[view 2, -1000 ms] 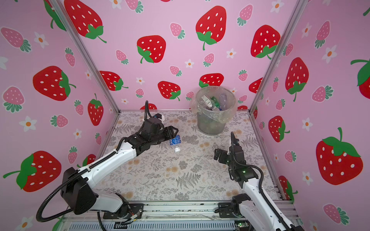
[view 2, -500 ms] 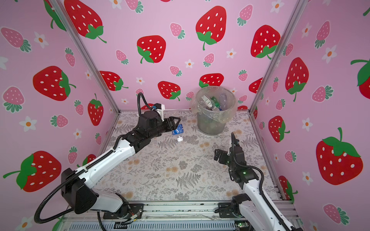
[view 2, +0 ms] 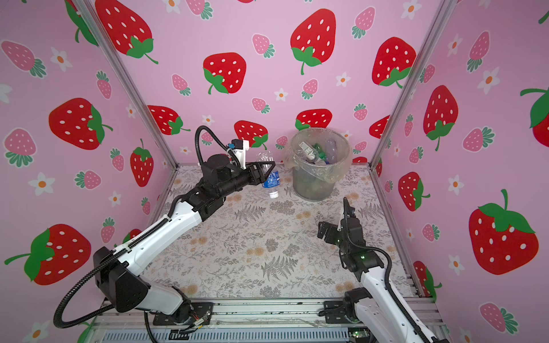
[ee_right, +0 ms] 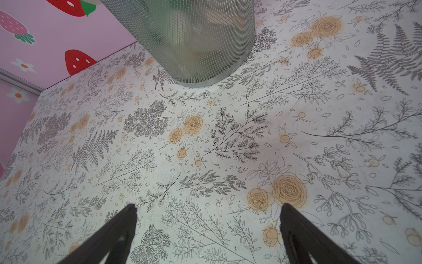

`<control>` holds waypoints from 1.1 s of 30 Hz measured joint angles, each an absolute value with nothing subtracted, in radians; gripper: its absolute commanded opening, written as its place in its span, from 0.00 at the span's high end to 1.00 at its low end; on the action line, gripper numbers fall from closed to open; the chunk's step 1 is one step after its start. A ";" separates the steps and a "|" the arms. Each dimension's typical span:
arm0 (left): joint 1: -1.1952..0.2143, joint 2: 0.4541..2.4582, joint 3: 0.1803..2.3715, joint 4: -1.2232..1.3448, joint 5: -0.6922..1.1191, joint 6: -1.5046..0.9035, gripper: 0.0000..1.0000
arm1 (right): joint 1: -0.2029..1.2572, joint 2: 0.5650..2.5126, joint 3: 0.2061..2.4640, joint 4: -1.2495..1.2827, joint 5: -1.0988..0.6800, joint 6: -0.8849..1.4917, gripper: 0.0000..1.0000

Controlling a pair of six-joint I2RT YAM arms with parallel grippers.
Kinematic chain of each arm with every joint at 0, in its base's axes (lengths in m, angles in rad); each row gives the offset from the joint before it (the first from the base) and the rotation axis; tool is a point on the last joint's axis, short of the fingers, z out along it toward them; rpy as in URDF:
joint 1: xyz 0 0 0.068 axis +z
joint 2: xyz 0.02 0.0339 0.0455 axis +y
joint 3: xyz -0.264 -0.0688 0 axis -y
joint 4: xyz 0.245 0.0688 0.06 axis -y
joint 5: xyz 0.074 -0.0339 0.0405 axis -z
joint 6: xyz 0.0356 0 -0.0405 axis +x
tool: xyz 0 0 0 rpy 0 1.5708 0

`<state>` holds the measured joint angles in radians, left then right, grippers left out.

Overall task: Throw the plastic bottles in the bin
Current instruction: Throw the plastic bottle into the trash bin.

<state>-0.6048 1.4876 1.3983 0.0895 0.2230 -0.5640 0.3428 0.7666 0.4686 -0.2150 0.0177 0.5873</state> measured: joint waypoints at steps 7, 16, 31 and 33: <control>-0.609 1.560 1.462 0.123 0.236 -0.564 0.34 | 0.343 0.777 0.463 -0.210 0.019 0.588 0.01; -0.634 1.982 2.083 0.120 0.190 -0.525 0.30 | 0.343 0.756 0.455 -0.223 0.020 0.610 0.01; -0.693 2.335 2.352 0.118 0.019 -0.503 0.01 | 0.343 0.557 0.436 -0.338 0.027 0.661 0.01; -0.688 2.271 2.335 0.111 0.009 -0.484 0.01 | 0.343 0.567 0.428 -0.338 0.025 0.662 0.01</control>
